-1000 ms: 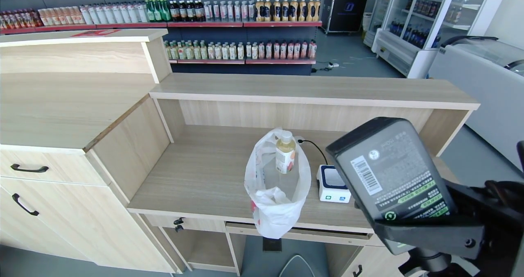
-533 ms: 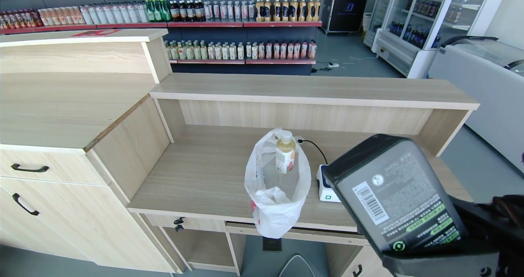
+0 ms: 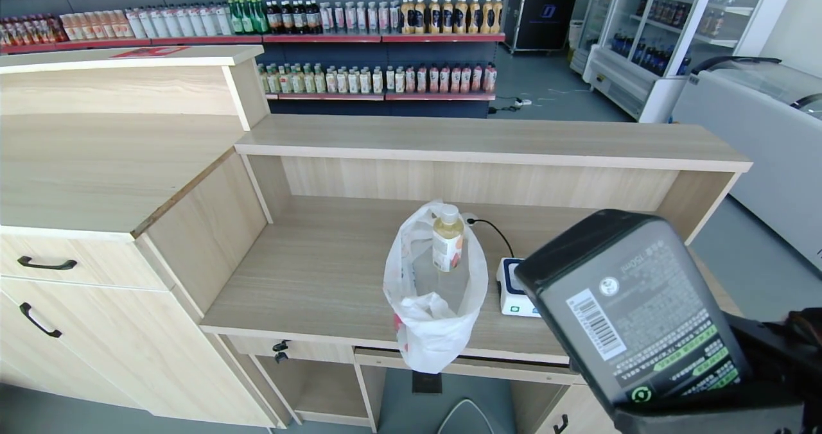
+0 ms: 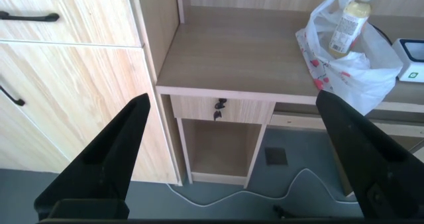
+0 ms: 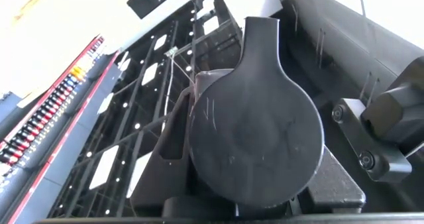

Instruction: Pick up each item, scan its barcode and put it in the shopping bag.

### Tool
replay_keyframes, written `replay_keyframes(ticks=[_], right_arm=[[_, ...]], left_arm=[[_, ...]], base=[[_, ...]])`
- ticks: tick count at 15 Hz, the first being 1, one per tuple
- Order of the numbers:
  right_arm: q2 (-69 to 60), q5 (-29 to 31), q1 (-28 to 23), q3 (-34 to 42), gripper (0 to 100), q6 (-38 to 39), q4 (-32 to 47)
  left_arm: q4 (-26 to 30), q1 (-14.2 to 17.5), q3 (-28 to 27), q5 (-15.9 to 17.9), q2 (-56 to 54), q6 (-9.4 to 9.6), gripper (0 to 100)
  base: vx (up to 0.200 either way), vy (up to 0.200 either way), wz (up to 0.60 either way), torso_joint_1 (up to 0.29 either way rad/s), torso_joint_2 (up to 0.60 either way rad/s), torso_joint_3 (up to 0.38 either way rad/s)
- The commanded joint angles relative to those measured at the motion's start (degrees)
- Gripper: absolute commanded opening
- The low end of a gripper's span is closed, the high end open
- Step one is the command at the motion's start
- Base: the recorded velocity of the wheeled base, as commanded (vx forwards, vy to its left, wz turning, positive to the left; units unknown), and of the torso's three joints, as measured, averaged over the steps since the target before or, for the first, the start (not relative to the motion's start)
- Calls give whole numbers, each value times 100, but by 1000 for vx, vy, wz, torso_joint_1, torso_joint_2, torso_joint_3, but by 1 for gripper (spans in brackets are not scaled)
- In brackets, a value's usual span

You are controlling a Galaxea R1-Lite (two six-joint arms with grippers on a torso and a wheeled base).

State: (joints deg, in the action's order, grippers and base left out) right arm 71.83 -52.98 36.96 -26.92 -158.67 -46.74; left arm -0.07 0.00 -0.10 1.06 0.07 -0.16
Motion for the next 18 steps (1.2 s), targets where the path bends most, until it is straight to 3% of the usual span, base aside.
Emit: replay_keyframes(ticks=[1,5,7,8,10,12,14,16,18], right_arm=[[16,-2,-5,2,0,-6,-2],[-20,-2,-14,2,0,3,33],[-169,77,-532,-138,0,741,104],[-283,323,-1262,-200,0,1717,104],[-389,1536,-3213,134,0,4749,130],[-380,2292,-4470,196,0,7122,728],[-283,2187,-5753,169,0,8098,1536],[-292,2055,-6553,169,0,8766,1598],[-292,2046,-6755,178,0,9328,1712]], left_arm=[[-1,0,1,-1,1,-2,100],[-1,0,1,-1,1,-2,100],[-1,0,1,-1,1,-2,100],[-1,0,1,-1,1,-2,100],[-1,0,1,-1,1,-2,100],[-1,0,1,-1,1,-2,100],[-1,0,1,-1,1,-2,100],[-1,0,1,-1,1,-2,100],[-1,0,1,-1,1,-2,100]], base=[[0,0,0,0,0,0],[0,0,0,0,0,0],[0,0,0,0,0,0],[0,0,0,0,0,0],[0,0,0,0,0,0],[0,0,0,0,0,0],[0,0,0,0,0,0],[0,0,0,0,0,0],[0,0,0,0,0,0]])
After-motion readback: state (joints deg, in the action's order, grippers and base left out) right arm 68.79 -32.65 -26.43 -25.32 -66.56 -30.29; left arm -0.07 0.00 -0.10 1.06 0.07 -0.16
